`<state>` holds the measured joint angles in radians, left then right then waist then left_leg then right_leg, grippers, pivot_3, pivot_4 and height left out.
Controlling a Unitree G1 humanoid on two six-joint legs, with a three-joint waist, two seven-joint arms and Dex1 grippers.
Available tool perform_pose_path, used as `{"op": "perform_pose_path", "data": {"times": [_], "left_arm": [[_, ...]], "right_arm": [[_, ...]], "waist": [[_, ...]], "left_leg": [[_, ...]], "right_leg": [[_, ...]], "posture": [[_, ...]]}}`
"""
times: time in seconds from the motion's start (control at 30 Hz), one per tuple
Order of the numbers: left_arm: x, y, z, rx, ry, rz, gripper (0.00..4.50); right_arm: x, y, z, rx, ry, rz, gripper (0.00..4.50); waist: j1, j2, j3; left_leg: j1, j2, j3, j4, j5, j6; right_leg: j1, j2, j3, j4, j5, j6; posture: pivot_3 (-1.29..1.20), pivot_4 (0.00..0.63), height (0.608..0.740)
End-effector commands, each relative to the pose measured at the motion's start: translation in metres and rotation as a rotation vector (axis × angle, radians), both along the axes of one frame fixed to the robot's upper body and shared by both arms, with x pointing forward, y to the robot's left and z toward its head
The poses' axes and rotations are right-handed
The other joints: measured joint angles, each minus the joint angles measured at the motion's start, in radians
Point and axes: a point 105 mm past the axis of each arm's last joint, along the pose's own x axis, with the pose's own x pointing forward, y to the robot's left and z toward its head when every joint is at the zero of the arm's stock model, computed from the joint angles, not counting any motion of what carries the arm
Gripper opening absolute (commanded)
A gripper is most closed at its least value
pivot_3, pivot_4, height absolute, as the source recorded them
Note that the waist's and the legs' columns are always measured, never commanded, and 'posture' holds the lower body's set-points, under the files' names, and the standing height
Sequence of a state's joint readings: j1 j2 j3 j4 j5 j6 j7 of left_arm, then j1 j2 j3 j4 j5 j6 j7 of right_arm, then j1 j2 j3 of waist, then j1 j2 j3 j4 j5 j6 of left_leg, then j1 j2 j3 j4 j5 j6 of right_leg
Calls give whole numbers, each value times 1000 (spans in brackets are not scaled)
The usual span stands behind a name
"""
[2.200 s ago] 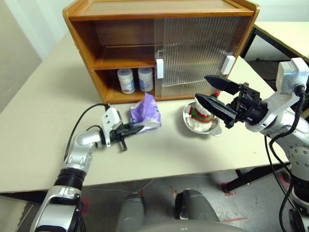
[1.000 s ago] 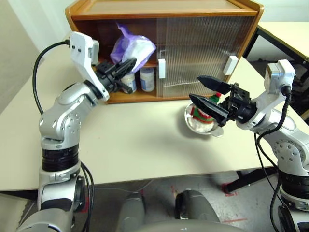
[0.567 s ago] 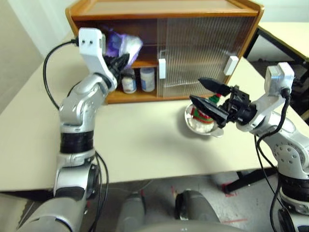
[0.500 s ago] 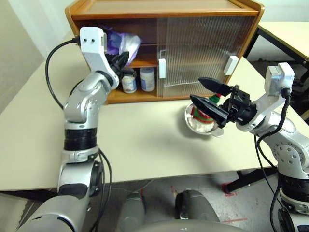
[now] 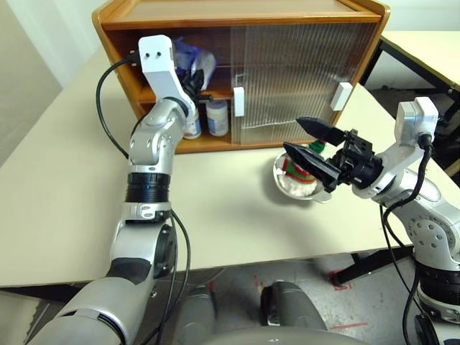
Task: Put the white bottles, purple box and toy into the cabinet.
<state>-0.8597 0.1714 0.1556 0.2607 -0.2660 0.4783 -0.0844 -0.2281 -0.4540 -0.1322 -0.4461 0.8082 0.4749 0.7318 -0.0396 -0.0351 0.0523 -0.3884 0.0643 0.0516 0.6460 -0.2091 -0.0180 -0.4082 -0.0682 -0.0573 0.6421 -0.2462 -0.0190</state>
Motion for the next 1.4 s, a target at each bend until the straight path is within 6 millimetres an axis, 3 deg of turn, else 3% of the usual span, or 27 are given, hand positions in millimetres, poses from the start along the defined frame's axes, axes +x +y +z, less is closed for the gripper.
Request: {"op": "perform_pose_path", "data": {"times": [0.03,0.2,0.33,0.7,0.77,0.9,1.1,1.4], "left_arm": [[0,-6,6,14,-37,-36,2715],[-6,2,19,-16,-116,-50,4462],[-15,3,25,-42,-163,-99,4462],[-59,11,12,78,-206,-320,4462],[-61,18,6,99,-186,-319,3946],[-53,22,-3,117,-145,-267,2406],[-40,13,-17,123,-118,-187,34],[-34,19,-23,154,-112,-97,34]], "right_arm": [[-2,-2,5,3,-29,-10,4500],[-1,-3,7,1,-32,-6,4500],[-1,-3,7,-1,-28,-2,4500],[3,-3,6,-2,-25,14,4500],[3,-3,6,-3,-25,16,4500],[3,-2,6,-6,-24,20,4500],[2,-3,6,-8,-22,15,4500],[1,-5,7,-12,-26,-2,4500]], "waist": [[0,0,0],[0,0,0],[0,0,0],[3,0,0],[4,0,0],[6,0,0],[6,0,0],[3,-1,0]], "left_leg": [[0,0,0,0,0,0],[0,0,0,0,0,0],[0,0,0,0,0,0],[0,0,0,1,0,0],[1,0,0,0,0,0],[0,0,0,1,0,0],[0,0,0,1,0,0],[1,0,1,0,0,0]], "right_leg": [[0,0,0,0,0,0],[0,0,0,0,0,0],[0,0,0,0,0,0],[0,0,1,1,0,0],[0,0,1,1,0,0],[0,0,1,0,0,0],[0,0,1,0,0,0],[0,1,2,0,0,0]], "posture": [[-81,0,740],[-71,0,740],[-63,0,740],[-28,0,740],[-27,0,740],[-29,0,740],[-42,0,740],[-61,0,740]]}}
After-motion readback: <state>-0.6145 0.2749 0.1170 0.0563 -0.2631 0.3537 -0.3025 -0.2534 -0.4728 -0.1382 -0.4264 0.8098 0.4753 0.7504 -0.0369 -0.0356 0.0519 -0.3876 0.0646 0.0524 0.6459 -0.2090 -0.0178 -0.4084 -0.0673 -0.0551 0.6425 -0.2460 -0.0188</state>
